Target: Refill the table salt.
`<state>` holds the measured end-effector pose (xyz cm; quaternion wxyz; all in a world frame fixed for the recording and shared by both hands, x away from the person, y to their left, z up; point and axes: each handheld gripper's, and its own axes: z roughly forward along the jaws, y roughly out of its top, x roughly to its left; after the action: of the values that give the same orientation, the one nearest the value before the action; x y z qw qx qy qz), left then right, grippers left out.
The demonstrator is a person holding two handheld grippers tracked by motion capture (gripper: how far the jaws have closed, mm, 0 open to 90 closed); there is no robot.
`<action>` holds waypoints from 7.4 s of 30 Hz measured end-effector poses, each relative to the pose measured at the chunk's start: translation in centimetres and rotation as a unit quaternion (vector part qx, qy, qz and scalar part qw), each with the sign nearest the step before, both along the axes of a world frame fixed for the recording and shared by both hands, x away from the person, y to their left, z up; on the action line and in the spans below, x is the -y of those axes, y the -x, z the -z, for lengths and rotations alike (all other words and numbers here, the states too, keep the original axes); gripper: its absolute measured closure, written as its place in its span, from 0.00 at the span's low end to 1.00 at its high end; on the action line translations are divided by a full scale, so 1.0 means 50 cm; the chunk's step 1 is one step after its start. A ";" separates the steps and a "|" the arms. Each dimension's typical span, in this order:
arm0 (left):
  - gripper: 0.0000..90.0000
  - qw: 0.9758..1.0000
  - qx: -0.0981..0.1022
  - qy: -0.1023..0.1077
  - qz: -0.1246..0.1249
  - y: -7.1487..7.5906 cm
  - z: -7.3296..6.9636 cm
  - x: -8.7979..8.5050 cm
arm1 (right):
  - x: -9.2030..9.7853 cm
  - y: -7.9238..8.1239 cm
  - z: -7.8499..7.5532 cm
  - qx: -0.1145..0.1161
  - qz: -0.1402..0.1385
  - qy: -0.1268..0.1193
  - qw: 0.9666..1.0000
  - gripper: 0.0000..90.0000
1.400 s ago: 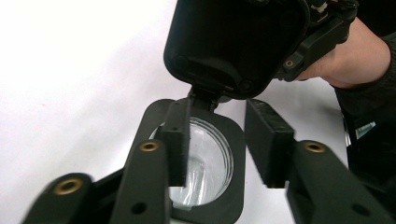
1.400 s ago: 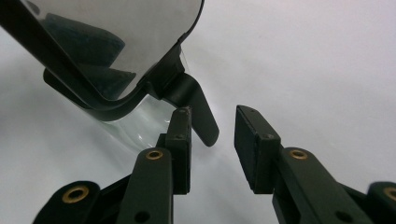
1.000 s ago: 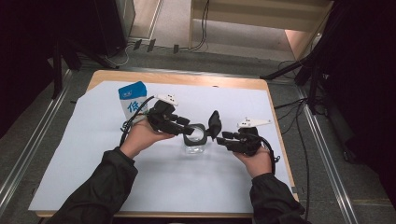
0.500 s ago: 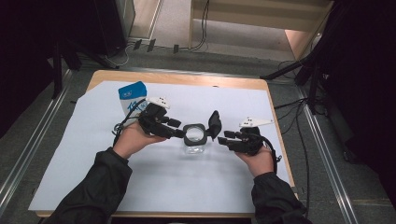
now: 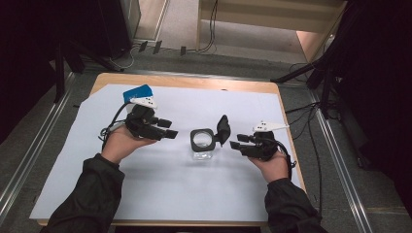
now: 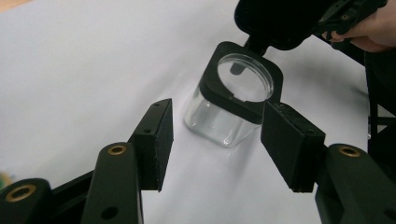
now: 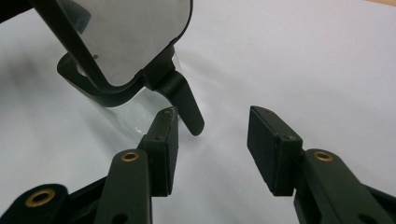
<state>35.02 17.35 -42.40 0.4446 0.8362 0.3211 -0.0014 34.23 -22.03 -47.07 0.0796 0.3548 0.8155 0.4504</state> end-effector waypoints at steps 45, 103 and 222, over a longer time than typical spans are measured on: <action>0.53 0.987 -0.006 0.004 -0.160 0.001 -0.004 -0.245 | -0.017 -0.031 0.005 -0.008 -0.012 0.013 1.000 0.61; 1.00 0.993 -0.003 -0.021 -0.113 -0.068 -0.043 -0.168 | -0.004 0.051 -0.017 0.000 -0.016 -0.010 1.000 0.59; 1.00 1.000 0.001 0.002 0.025 0.041 -0.150 0.073 | -0.378 0.145 0.052 0.085 -0.110 0.013 0.990 0.55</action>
<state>32.97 13.72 -34.91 0.4463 0.8431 0.2996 -0.0122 26.97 -3.15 -49.67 0.1032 0.2224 0.8456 0.4742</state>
